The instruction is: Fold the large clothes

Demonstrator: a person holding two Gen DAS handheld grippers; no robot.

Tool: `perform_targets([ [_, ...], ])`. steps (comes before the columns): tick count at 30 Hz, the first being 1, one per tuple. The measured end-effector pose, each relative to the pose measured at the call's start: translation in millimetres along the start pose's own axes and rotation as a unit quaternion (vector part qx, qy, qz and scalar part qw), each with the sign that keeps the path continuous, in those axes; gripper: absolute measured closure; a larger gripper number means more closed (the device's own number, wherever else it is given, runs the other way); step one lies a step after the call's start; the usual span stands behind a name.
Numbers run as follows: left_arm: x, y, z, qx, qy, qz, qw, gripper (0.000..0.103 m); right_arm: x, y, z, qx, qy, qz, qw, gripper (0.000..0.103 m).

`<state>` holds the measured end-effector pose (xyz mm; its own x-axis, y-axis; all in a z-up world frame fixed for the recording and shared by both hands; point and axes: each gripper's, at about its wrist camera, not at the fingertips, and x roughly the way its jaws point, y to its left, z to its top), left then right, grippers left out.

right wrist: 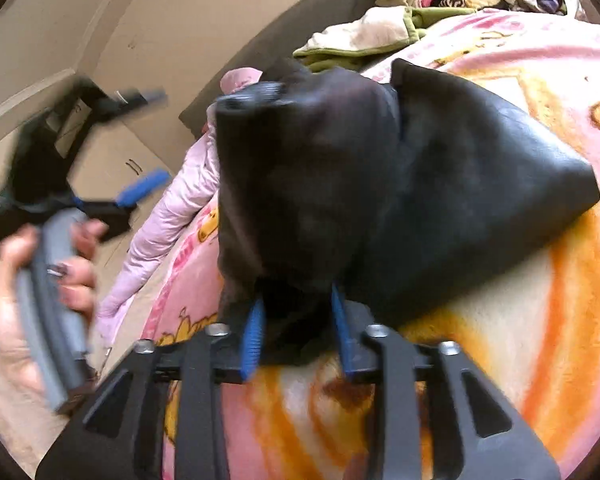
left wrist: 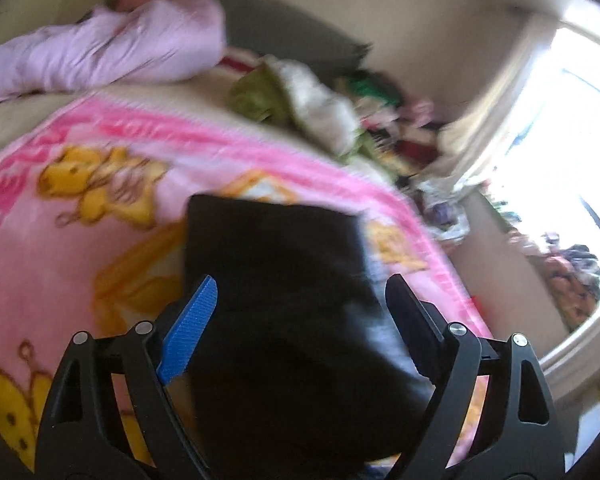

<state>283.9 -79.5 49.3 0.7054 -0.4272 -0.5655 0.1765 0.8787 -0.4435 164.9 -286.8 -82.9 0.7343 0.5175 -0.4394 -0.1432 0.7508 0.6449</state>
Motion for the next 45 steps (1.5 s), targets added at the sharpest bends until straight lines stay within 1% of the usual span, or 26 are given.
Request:
perform_targets([
  [1, 9.3, 5.9, -3.3, -0.002, 0.013, 0.016, 0.9998, 0.024, -3.1, -0.8, 3.7, 0.001, 0.013, 0.011, 1.0, 0.058],
  [2, 14.6, 10.9, -5.9, -0.002, 0.022, 0.022, 0.9995, 0.024, -7.2, -1.5, 7.1, 0.004, 0.021, 0.015, 1.0, 0.042],
  [4, 31.5, 19.4, -17.0, 0.0, 0.054, 0.028, 0.9981, 0.024, -21.7, -0.9, 19.3, 0.007, 0.026, 0.034, 0.999, 0.026],
  [5, 36.2, 21.2, -22.4, 0.0, 0.058, 0.025, 0.998, 0.024, -32.0, 0.6, 30.2, 0.005, 0.02, 0.04, 0.999, 0.019],
  [7, 42.5, 19.5, -29.7, 0.007, 0.066, 0.016, 0.9977, 0.024, -47.4, 2.0, 57.7, 0.006, 0.014, 0.039, 0.999, 0.01],
  [8, 42.6, 18.4, -30.8, 0.01, 0.066, 0.017, 0.9976, 0.024, -52.2, 0.4, 74.5, 0.014, 0.015, 0.04, 0.999, 0.009],
  [10, 42.3, 14.8, -32.2, 0.021, 0.063, 0.025, 0.9975, 0.024, -46.5, -3.6, 111.6, 0.042, 0.032, 0.044, 0.998, 0.009],
  [12, 41.7, 13.3, -33.2, 0.026, 0.062, 0.026, 0.9974, 0.024, -26.7, -8.2, 143.0, 0.045, 0.077, 0.021, 0.996, 0.009],
  [13, 42.0, 12.5, -33.8, 0.028, 0.061, 0.026, 0.9974, 0.024, -7.8, -8.3, 159.3, 0.034, 0.108, 0.007, 0.994, 0.009],
  [15, 43.5, 13.5, -32.6, 0.032, 0.061, 0.026, 0.9973, 0.024, 26.8, -10.0, 173.3, 0.027, 0.16, -0.018, 0.987, 0.009],
  [17, 44.0, 12.2, -32.3, 0.035, 0.061, 0.026, 0.9972, 0.024, 51.9, -14.1, 170.8, 0.03, 0.195, -0.044, 0.979, 0.012],
  [19, 43.8, 10.6, -31.2, 0.042, 0.06, 0.031, 0.9969, 0.024, 74.4, -5.2, 167.6, 0.008, 0.219, -0.047, 0.975, 0.016],
  [21, 43.8, 8.8, -29.7, 0.052, 0.058, 0.037, 0.9963, 0.024, 87.1, 8.0, 165.9, -0.024, 0.22, -0.059, 0.973, 0.021],
  [22, 43.5, 8.1, -29.1, 0.055, 0.057, 0.04, 0.9961, 0.024, 89.7, 12.2, 166.2, -0.042, 0.22, -0.062, 0.973, 0.032],
  [23, 42.8, 7.5, -28.3, 0.059, 0.056, 0.04, 0.9959, 0.024, 89.9, 19.6, 166.2, -0.066, 0.215, -0.063, 0.972, 0.048],
  [24, 41.9, 6.8, -27.4, 0.061, 0.056, 0.04, 0.9958, 0.024, 91.7, 23.1, 166.9, -0.081, 0.213, -0.06, 0.972, 0.056],
  [26, 38.5, 4.1, -26.3, 0.071, 0.054, 0.037, 0.9953, 0.024, 88.8, 40.9, 168.4, -0.129, 0.196, -0.061, 0.97, 0.076],
  [28, 32.4, 0.6, -24.4, 0.079, 0.045, 0.041, 0.9951, 0.023, 84.7, 55.1, 170.1, -0.174, 0.177, -0.067, 0.966, 0.081],
  [30, 22.2, -2.3, -20.2, 0.079, 0.031, 0.033, 0.9958, 0.022, 71.4, 71.7, 171.6, -0.214, 0.151, -0.063, 0.963, 0.085],
  [33, 6.9, -3.1, -12.6, 0.079, 0.014, 0.02, 0.9966, 0.016, 56.2, 79.9, 180.6, -0.251, 0.119, -0.054, 0.959, 0.089],
  [36, -3.8, -1.5, -7.1, 0.079, 0.004, 0.019, 0.9967, 0.016, 30.7, 74.1, 191.9, -0.277, 0.087, -0.059, 0.955, 0.092],
  [39, -3.7, 3.6, -4.0, 0.066, 0.005, 0.015, 0.9977, 0.016, 11.2, 44.1, 205.6, -0.263, 0.063, -0.074, 0.96, 0.092],
  [41, 4.1, 5.5, -6.2, 0.066, 0.014, 0.016, 0.9976, 0.016, 6.0, 20.7, 211.3, -0.245, 0.058, -0.081, 0.964, 0.092],
  [43, 20.9, 6.3, -14.2, 0.063, 0.037, 0.015, 0.9972, 0.016, 6.4, -9.9, 213.0, -0.218, 0.064, -0.08, 0.971, 0.092],
  [44, 31.5, 5.4, -20.0, 0.061, 0.055, 0.008, 0.9966, 0.016, 11.5, -28.2, 210.5, -0.197, 0.075, -0.082, 0.974, 0.092],
  [45, 41.2, 4.4, -26.4, 0.061, 0.072, 0.0, 0.9956, 0.016, 22.0, -48.1, 205.1, -0.177, 0.099, -0.084, 0.976, 0.092],
])
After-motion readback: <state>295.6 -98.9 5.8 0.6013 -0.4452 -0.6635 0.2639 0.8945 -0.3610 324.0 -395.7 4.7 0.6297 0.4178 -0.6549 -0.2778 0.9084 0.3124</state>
